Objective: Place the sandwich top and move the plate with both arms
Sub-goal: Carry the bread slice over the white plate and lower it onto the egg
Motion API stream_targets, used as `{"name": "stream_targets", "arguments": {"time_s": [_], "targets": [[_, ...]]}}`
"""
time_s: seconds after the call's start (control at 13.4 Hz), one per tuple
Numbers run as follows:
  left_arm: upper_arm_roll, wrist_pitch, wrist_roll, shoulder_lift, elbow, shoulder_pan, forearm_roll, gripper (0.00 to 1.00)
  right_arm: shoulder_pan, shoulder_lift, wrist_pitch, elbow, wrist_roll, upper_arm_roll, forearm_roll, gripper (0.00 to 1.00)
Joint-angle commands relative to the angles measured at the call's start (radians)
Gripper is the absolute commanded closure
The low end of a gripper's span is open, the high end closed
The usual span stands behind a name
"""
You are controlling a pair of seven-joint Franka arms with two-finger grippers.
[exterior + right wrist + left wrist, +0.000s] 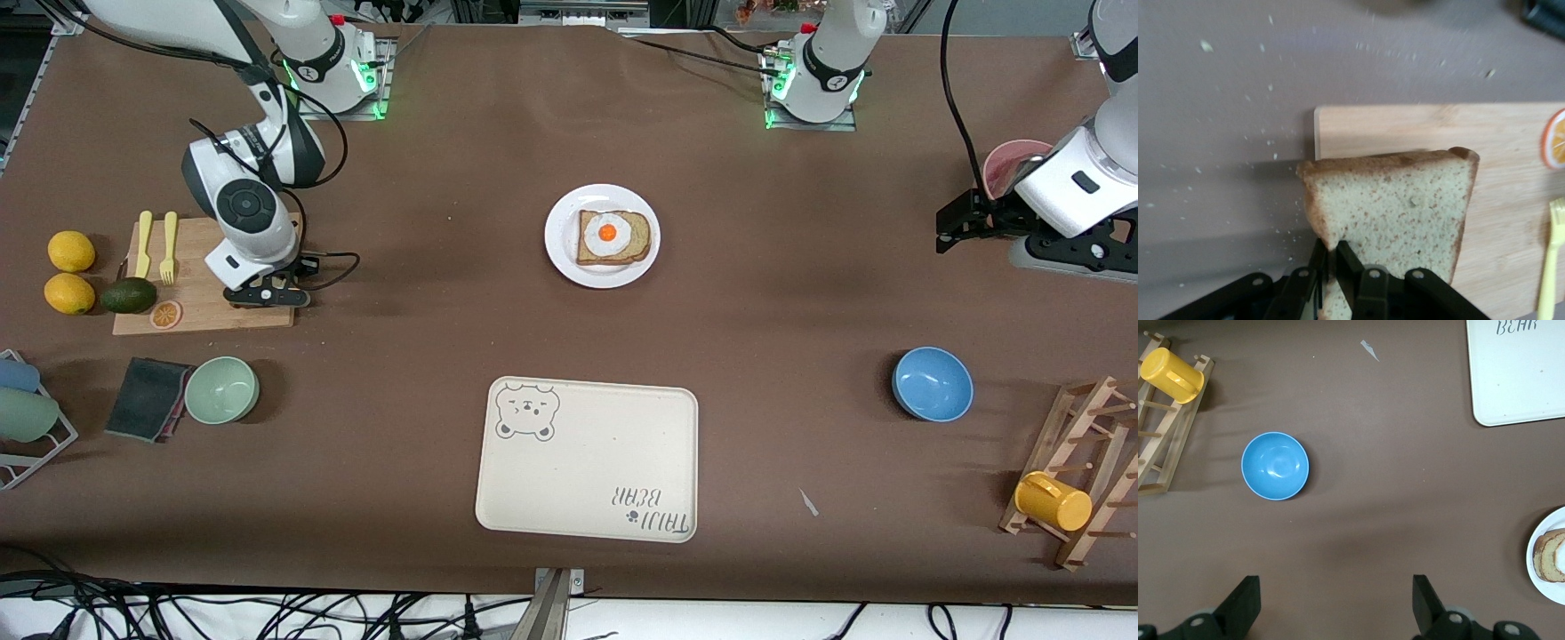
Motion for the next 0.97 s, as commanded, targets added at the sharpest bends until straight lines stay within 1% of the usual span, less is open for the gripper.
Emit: {"name": "stream_targets", "arguments": {"time_s": [0.0,0.07,0.22,0.3,0.37,0.52,0.6,0.75,0.89], "targets": [[-0.001,-0.023,0.026,0.007,0.024,0.004,-0.008,0.00,-0.010,-0.061,0.003,-0.009,-0.018,0.045,0.001,1.00],[0.000,-0.023,0.026,0.007,0.024,0.004,-0.008,0.00,-0.008,-0.060,0.003,-0.001,-0.015,0.058,0.018,1.00],[0.000,-0.024,0.026,0.007,0.024,0.004,-0.008,0.00,-0.005,-0.058,0.003,0.025,-0.018,0.098,0.091,1.00],[0.000,-0.024,0.026,0.007,0.024,0.004,-0.008,0.00,-0.004,-0.055,-0.009,0.043,-0.018,0.112,0.105,1.00],[0.000,-0.024,0.026,0.007,0.024,0.004,-0.008,0.00,0.019,-0.052,-0.029,0.066,-0.018,0.112,0.119,1.00],[0.000,-0.024,0.026,0.007,0.024,0.004,-0.008,0.00,0.097,-0.040,-0.096,0.141,-0.016,0.111,0.250,1.00],[0.000,-0.024,0.026,0.007,0.024,0.004,-0.008,0.00,0.135,-0.029,-0.139,0.188,-0.013,0.111,0.296,1.00],[0.000,-0.024,0.026,0.007,0.024,0.004,-0.008,0.00,0.206,0.000,-0.213,0.284,0.014,0.111,0.382,1.00],[0.000,-0.024,0.026,0.007,0.024,0.004,-0.009,0.00,0.280,0.027,-0.238,0.353,0.062,0.111,0.435,1.00]]}}
